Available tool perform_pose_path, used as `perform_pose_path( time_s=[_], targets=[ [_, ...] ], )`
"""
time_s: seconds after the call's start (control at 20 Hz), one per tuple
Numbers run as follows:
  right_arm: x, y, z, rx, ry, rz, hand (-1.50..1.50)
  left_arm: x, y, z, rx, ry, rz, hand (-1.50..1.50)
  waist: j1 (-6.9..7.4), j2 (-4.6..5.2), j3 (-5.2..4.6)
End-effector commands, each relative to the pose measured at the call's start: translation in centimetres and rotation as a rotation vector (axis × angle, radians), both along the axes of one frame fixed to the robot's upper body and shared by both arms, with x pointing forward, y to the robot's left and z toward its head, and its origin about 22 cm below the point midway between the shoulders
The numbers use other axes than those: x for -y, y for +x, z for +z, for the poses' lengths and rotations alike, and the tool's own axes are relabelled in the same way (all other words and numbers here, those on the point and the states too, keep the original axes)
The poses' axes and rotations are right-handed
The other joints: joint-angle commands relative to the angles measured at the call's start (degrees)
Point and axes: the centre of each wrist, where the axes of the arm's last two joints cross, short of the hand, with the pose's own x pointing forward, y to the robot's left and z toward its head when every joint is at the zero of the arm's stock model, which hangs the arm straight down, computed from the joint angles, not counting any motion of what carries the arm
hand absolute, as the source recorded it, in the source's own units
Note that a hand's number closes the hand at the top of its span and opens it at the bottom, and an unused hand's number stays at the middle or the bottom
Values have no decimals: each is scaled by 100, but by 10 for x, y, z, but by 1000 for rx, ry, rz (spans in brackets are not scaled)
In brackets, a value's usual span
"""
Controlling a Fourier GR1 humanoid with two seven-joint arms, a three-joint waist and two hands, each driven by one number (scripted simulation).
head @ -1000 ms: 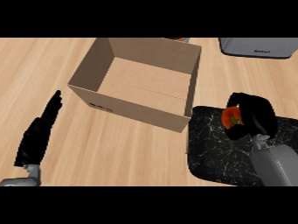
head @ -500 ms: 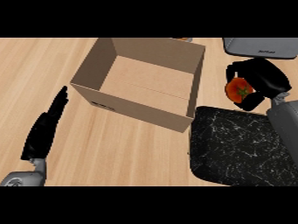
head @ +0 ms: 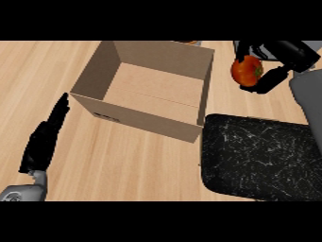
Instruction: Pick the tomato from the tray and place it in the cardboard box
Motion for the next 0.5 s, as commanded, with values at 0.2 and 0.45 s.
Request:
perform_pose_path(
  time_s=[0.2, 0.45],
  targets=[
    [-61, 30, 51, -36, 155, 234, 150, -8, -17, -14, -17, 12, 29, 0, -172, -65, -14],
    [-104, 36, 56, -64, 132, 228, 150, -3, -11, 0, -19, 13, 50, 0, -242, -79, -14]
  ],
)
